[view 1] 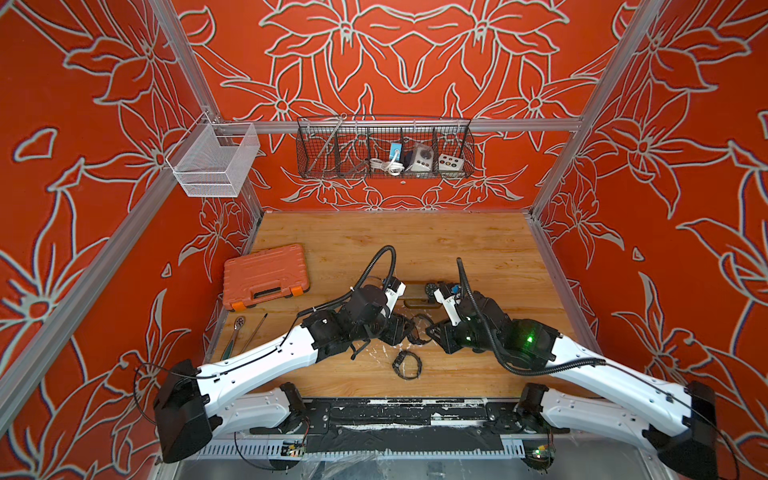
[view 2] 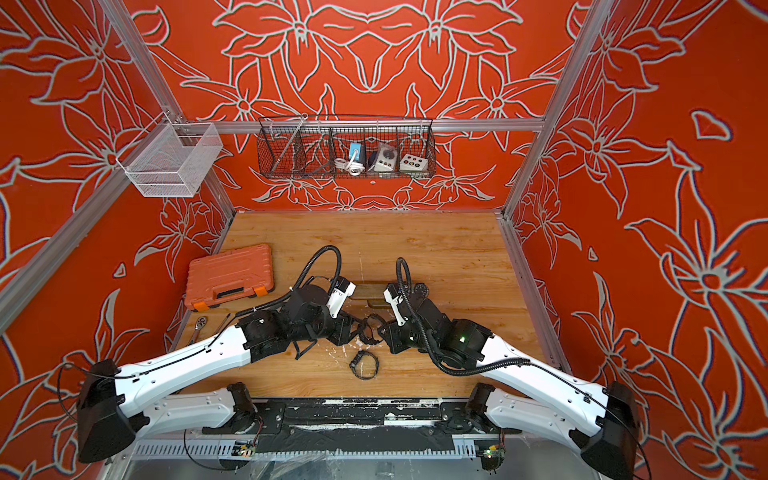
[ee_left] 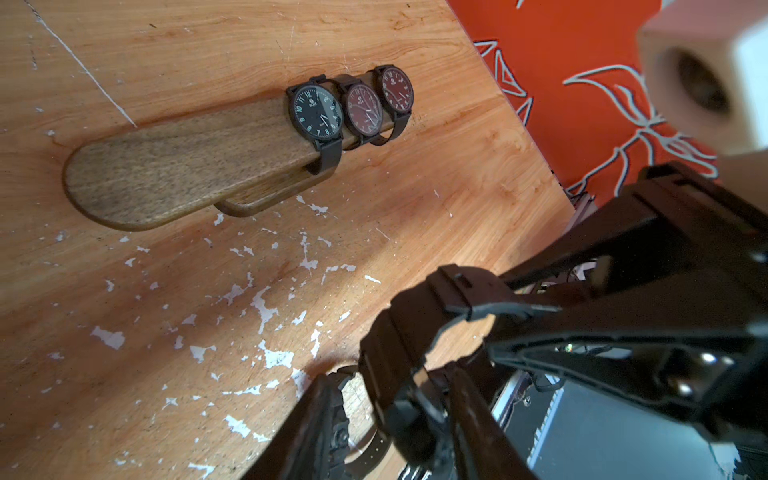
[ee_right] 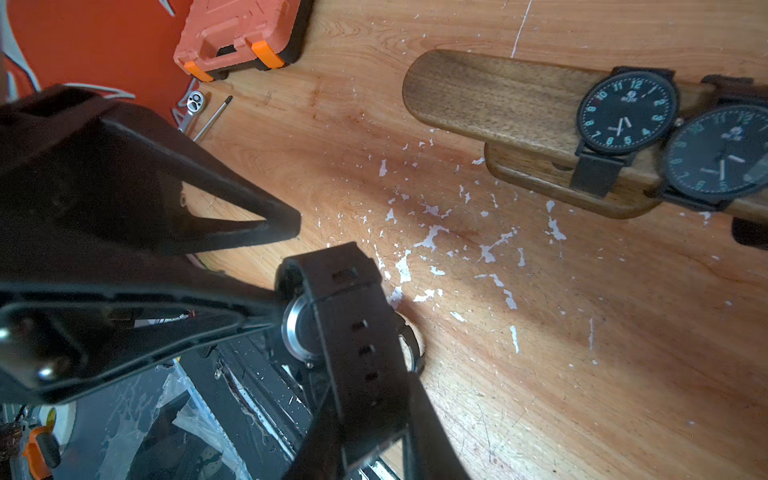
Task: Place watch on stand
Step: Pick up the watch at the center of the board.
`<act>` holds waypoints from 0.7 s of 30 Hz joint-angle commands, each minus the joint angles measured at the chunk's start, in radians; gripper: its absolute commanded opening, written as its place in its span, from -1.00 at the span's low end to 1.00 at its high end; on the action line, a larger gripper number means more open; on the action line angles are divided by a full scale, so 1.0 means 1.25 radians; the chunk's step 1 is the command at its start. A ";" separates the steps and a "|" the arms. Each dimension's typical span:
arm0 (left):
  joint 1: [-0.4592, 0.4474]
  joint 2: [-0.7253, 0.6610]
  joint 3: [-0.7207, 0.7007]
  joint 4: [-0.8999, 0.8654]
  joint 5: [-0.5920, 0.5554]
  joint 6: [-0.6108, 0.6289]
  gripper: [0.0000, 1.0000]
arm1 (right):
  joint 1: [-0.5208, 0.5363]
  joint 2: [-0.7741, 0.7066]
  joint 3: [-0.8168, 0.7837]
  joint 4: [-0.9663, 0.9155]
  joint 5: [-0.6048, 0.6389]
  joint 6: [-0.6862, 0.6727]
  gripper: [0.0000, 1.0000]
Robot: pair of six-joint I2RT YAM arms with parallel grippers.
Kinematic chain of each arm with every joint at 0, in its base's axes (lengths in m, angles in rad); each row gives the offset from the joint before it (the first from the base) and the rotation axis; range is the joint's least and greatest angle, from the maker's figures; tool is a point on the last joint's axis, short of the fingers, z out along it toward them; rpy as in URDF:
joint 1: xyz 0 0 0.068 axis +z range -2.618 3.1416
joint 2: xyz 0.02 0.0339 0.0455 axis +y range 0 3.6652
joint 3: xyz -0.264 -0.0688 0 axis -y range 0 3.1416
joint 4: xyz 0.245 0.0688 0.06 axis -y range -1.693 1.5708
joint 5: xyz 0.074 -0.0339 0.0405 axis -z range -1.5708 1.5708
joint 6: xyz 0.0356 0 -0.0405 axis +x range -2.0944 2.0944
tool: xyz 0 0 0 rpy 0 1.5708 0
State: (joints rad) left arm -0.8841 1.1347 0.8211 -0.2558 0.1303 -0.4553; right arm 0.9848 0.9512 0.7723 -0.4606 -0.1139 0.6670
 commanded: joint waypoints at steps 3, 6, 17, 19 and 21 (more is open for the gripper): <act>-0.010 0.027 0.025 -0.022 -0.043 0.024 -0.22 | 0.009 0.015 0.026 0.034 -0.007 0.003 -1.00; -0.015 0.036 0.031 -0.030 -0.070 0.024 -0.37 | 0.012 0.021 0.027 0.033 -0.003 0.004 -1.00; -0.037 0.056 0.058 -0.055 -0.129 0.028 -0.92 | 0.014 0.031 0.030 0.012 0.048 0.005 -0.92; -0.040 0.053 0.059 -0.056 -0.138 0.025 -0.99 | 0.014 0.032 0.033 0.003 0.064 0.003 -0.89; -0.041 0.051 0.062 -0.062 -0.151 0.022 -1.00 | 0.014 0.033 0.036 -0.010 0.078 0.001 -0.79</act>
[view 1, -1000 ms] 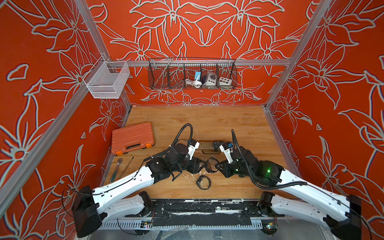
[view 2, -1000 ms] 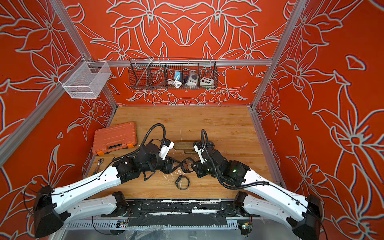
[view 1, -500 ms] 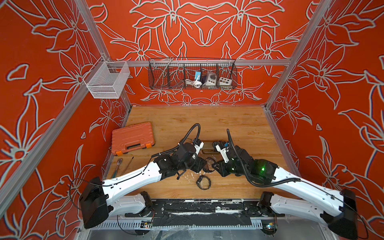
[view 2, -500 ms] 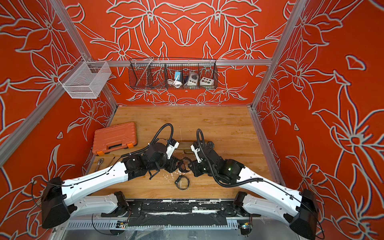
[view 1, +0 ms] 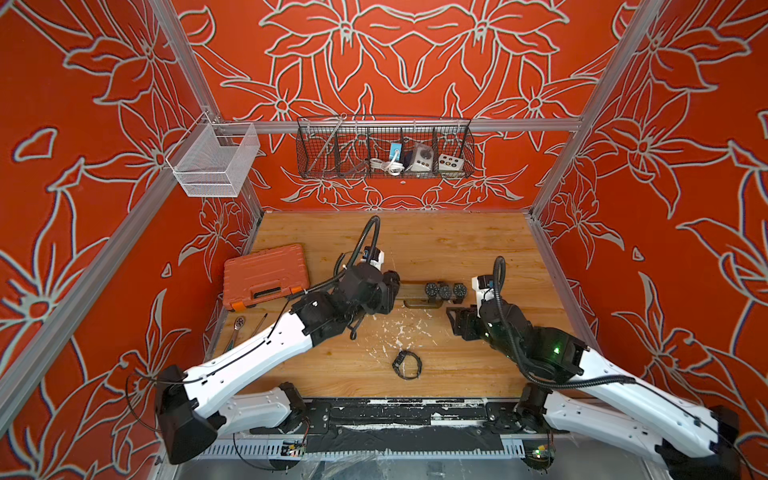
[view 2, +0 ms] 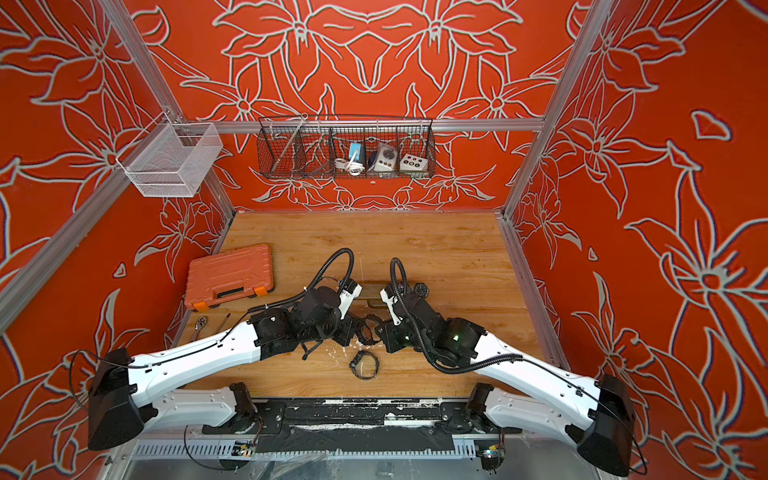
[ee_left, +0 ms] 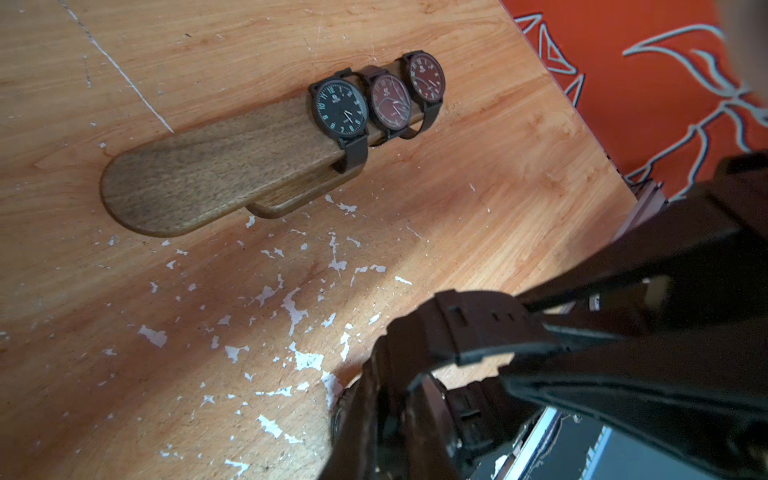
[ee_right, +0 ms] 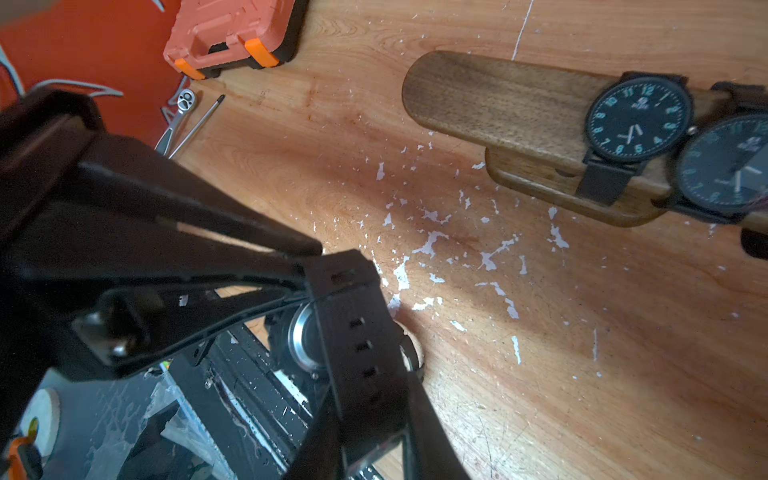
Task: Place watch on stand
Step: Pick up the watch at the center of the board, then place the watch on the stand.
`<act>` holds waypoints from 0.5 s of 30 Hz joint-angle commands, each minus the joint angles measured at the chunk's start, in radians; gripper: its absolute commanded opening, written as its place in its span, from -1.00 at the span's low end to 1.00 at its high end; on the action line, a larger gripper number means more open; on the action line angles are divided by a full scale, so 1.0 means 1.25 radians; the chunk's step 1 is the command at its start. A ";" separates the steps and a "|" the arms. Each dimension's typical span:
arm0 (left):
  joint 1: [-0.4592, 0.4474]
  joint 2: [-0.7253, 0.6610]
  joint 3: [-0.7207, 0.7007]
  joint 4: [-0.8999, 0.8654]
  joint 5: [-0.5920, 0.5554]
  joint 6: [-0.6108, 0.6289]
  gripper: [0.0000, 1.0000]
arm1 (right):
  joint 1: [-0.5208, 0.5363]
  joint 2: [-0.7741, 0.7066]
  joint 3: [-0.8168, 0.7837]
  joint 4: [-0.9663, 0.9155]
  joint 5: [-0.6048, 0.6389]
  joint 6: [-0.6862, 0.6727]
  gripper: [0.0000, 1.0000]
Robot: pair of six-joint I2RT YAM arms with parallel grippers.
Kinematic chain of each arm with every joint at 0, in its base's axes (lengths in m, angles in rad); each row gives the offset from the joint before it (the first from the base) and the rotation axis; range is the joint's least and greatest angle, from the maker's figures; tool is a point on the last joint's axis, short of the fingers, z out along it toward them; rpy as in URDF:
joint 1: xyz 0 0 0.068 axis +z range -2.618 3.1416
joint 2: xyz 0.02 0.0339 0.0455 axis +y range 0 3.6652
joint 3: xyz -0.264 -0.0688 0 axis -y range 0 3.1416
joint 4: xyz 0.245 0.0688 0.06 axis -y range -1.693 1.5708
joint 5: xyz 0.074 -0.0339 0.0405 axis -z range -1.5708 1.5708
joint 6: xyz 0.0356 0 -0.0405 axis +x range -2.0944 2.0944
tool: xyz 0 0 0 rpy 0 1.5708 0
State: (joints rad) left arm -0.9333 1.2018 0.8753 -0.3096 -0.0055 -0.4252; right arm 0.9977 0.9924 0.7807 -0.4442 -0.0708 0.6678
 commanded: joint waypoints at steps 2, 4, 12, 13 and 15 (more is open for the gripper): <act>-0.003 -0.002 0.024 -0.030 -0.057 -0.006 -1.00 | 0.004 -0.001 0.032 -0.035 0.061 -0.005 -0.64; -0.004 -0.001 0.033 -0.041 -0.063 -0.005 -1.00 | 0.005 -0.003 0.034 -0.045 0.078 -0.009 -0.52; -0.013 0.021 0.054 -0.064 -0.075 -0.002 -1.00 | 0.019 0.028 0.067 -0.108 0.168 -0.033 -0.20; -0.014 0.024 0.056 -0.068 -0.076 -0.001 -1.00 | 0.021 0.032 0.071 -0.113 0.179 -0.036 -0.20; -0.016 0.029 0.061 -0.074 -0.079 0.003 -1.00 | 0.025 0.043 0.080 -0.126 0.200 -0.040 -0.21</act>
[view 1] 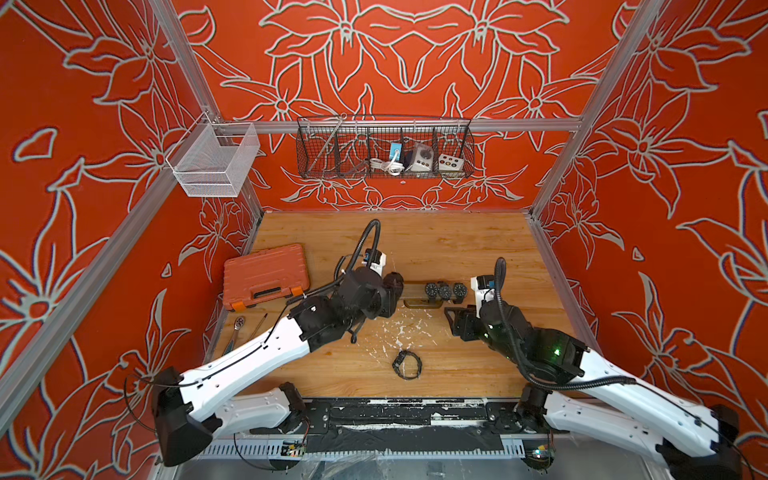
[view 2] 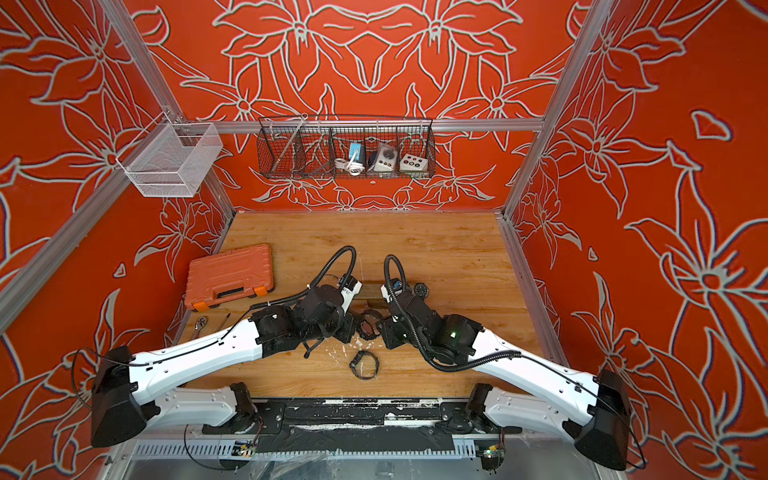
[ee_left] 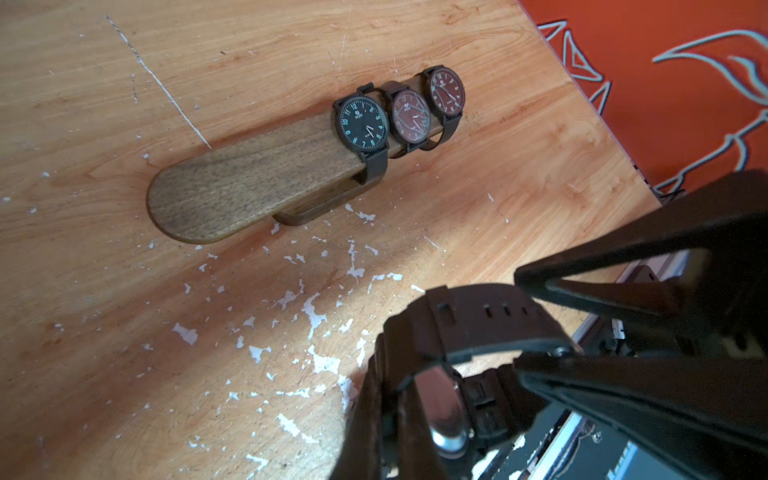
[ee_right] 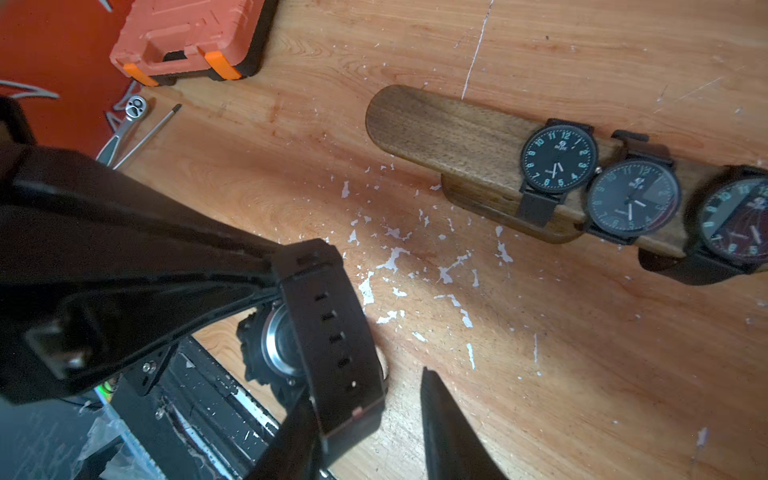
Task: Place watch on stand
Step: Place the watch on the stand.
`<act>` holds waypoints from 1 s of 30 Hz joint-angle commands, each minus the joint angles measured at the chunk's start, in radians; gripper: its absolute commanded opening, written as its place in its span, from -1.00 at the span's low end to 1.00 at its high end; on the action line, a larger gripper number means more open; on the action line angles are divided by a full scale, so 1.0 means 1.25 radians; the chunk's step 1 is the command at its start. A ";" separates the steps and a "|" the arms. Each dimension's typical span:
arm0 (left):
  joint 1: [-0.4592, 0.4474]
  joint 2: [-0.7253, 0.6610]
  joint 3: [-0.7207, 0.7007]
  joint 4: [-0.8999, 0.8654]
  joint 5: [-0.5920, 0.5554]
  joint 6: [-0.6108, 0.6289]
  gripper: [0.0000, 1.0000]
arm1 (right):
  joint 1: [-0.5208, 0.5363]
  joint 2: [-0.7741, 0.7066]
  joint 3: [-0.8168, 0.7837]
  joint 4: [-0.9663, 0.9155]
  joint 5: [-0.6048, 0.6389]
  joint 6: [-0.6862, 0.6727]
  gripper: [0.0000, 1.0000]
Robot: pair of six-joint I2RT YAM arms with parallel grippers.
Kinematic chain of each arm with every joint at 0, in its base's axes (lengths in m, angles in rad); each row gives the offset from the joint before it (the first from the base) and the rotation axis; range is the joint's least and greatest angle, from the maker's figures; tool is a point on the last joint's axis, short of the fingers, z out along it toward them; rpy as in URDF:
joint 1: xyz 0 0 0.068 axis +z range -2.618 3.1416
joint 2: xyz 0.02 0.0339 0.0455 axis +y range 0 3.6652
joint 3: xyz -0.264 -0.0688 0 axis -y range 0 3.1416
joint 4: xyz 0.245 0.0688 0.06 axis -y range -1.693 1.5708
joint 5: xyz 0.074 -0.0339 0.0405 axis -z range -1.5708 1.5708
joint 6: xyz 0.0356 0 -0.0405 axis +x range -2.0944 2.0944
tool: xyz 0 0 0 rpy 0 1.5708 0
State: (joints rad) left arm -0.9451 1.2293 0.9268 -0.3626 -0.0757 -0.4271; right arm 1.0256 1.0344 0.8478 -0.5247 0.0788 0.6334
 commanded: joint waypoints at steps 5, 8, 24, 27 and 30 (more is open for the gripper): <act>-0.012 0.026 0.040 -0.048 -0.023 0.009 -1.00 | 0.018 0.051 0.057 -0.093 0.121 -0.026 -0.40; -0.015 0.034 0.050 -0.058 -0.026 0.005 -1.00 | 0.020 0.066 0.062 -0.094 0.128 -0.020 -0.66; -0.015 -0.150 -0.075 0.041 -0.023 -0.085 0.04 | -0.048 -0.032 -0.035 0.015 0.021 0.100 -1.00; -0.015 -0.247 -0.145 0.104 -0.028 -0.099 0.22 | -0.066 -0.069 -0.050 0.034 -0.009 0.131 -1.00; -0.015 -0.316 -0.220 0.173 -0.029 -0.121 0.34 | -0.069 -0.096 -0.054 0.043 -0.022 0.163 -1.00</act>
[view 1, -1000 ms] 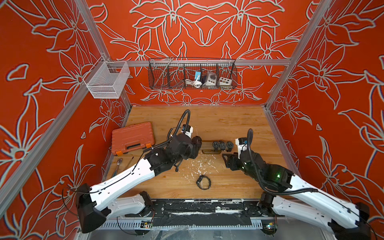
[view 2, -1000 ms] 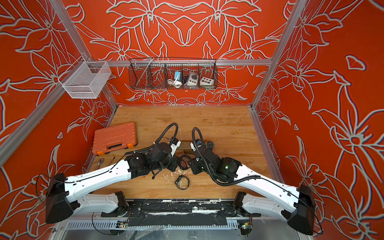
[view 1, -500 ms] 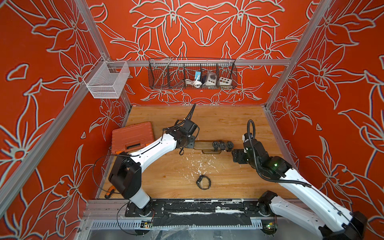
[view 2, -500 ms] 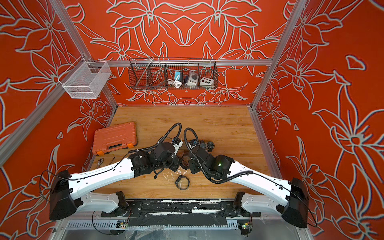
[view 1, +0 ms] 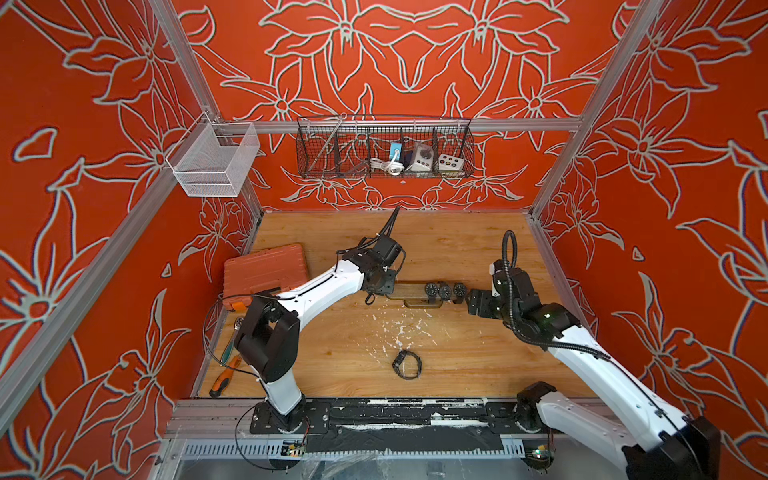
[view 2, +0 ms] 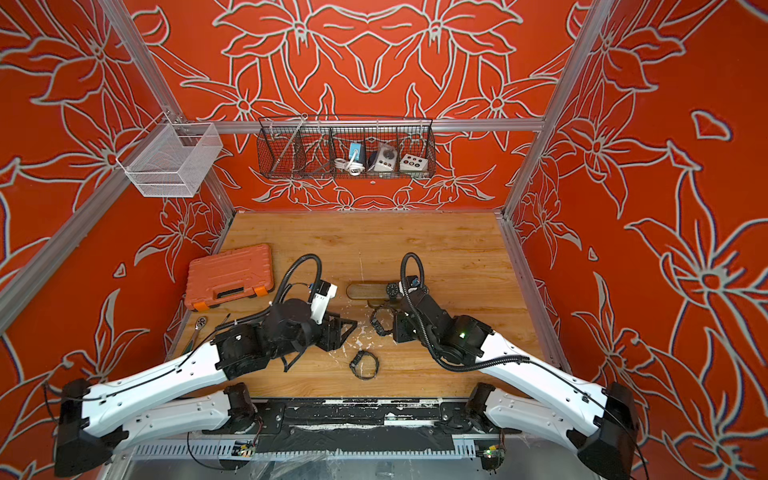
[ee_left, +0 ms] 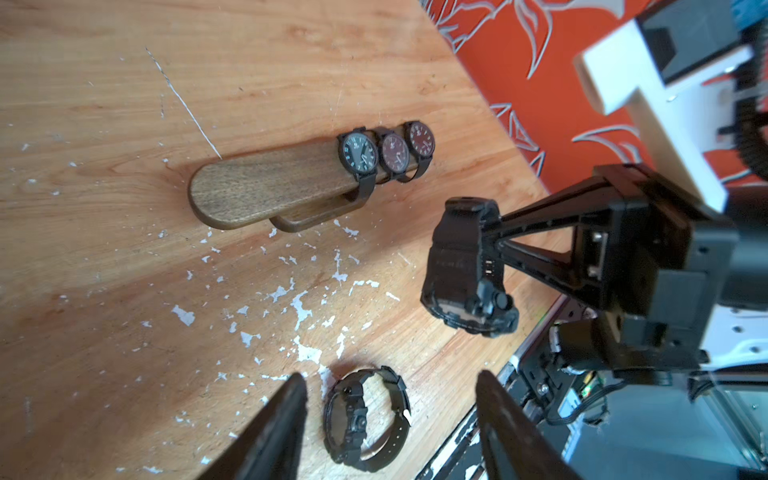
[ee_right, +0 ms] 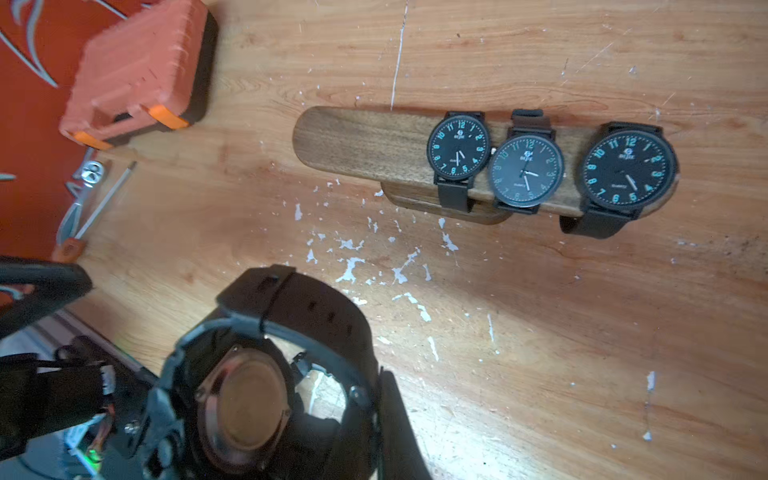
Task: Place watch on stand
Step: Place the watch on the stand.
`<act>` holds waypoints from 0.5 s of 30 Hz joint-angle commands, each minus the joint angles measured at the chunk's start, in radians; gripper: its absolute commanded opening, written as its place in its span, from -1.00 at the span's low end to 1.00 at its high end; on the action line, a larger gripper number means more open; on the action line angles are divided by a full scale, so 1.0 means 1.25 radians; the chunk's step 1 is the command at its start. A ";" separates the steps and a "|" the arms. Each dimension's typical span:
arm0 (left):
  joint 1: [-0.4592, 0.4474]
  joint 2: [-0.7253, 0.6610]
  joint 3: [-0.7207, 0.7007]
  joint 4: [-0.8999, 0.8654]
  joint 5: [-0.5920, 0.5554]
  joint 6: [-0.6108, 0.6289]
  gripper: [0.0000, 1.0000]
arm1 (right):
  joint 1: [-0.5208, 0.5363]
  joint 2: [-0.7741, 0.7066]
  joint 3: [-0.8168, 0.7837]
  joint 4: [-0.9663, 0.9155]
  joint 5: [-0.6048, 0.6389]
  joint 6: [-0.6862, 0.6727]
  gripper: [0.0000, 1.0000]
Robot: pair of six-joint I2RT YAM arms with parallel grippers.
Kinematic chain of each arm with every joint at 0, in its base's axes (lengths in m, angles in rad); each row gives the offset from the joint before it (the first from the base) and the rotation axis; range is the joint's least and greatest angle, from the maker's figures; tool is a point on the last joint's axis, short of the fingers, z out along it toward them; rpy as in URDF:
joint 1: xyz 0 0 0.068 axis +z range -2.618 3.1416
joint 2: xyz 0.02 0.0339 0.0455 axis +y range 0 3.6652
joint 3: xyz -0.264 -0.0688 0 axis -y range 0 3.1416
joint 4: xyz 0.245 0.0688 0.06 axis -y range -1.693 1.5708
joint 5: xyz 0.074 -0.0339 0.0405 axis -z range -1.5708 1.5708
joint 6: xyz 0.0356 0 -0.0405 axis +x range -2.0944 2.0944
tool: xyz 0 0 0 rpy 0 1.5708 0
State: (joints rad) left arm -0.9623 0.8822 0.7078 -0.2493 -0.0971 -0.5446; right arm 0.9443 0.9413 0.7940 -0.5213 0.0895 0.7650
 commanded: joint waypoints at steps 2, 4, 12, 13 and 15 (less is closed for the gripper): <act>-0.001 -0.071 -0.083 0.126 -0.005 -0.044 0.44 | -0.004 -0.042 -0.023 0.069 -0.041 0.085 -1.00; -0.002 -0.092 -0.113 0.170 0.006 -0.061 0.52 | -0.004 -0.062 -0.041 0.108 -0.052 0.114 -1.00; -0.003 -0.107 -0.155 0.284 0.044 -0.094 0.69 | -0.003 -0.103 -0.088 0.222 -0.070 0.169 -1.00; -0.003 -0.101 -0.152 0.284 0.046 -0.098 0.69 | -0.003 -0.103 -0.091 0.229 -0.071 0.170 -1.00; -0.005 -0.085 -0.148 0.286 0.048 -0.113 0.69 | -0.003 -0.102 -0.096 0.241 -0.074 0.174 -1.00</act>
State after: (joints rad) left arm -0.9630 0.7593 0.5079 0.0471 -0.0563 -0.6540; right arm 0.9424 0.8234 0.6865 -0.2962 0.0090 0.9390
